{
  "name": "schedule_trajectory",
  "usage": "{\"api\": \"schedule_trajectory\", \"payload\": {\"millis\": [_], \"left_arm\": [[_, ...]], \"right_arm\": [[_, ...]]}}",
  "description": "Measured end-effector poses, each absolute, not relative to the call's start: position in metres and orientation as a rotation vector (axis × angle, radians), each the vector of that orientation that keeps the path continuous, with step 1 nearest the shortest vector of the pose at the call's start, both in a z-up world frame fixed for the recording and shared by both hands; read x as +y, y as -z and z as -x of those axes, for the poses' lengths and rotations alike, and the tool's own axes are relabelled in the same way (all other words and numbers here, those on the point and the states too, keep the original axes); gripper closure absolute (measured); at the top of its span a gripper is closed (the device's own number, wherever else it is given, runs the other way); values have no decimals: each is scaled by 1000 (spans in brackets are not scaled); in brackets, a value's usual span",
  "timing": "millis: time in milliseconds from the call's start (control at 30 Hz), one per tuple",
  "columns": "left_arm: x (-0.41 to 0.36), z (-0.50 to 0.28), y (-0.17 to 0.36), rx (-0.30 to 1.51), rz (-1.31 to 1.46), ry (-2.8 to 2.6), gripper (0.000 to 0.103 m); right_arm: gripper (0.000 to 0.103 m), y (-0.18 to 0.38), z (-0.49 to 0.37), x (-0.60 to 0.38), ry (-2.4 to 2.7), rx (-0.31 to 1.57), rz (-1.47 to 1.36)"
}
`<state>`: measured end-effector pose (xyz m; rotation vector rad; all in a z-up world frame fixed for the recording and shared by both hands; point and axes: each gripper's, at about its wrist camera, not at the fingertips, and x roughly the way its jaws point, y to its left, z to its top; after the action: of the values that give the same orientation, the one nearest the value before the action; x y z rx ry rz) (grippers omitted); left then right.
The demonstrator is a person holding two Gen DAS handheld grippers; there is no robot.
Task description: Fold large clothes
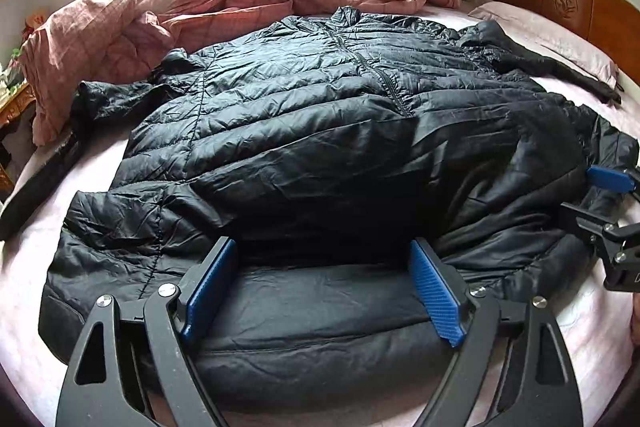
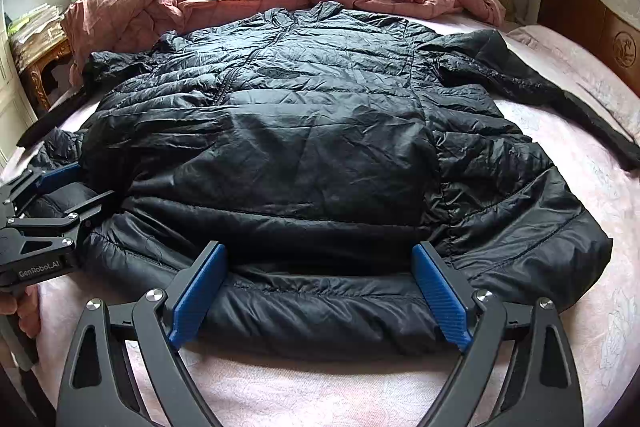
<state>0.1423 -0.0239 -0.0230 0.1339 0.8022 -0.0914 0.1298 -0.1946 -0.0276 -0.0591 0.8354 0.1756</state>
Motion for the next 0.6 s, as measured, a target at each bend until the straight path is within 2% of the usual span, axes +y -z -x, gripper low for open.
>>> {"api": "schedule_trajectory", "payload": {"millis": [167, 400, 600], "left_arm": [[25, -144, 18, 784, -85, -10, 17], [110, -142, 16, 794, 126, -85, 18], [122, -128, 13, 778, 133, -103, 18]], "right_arm": [[9, 19, -126, -218, -123, 824, 26], [9, 18, -134, -280, 5, 854, -103], [9, 12, -133, -306, 129, 825, -90]]}}
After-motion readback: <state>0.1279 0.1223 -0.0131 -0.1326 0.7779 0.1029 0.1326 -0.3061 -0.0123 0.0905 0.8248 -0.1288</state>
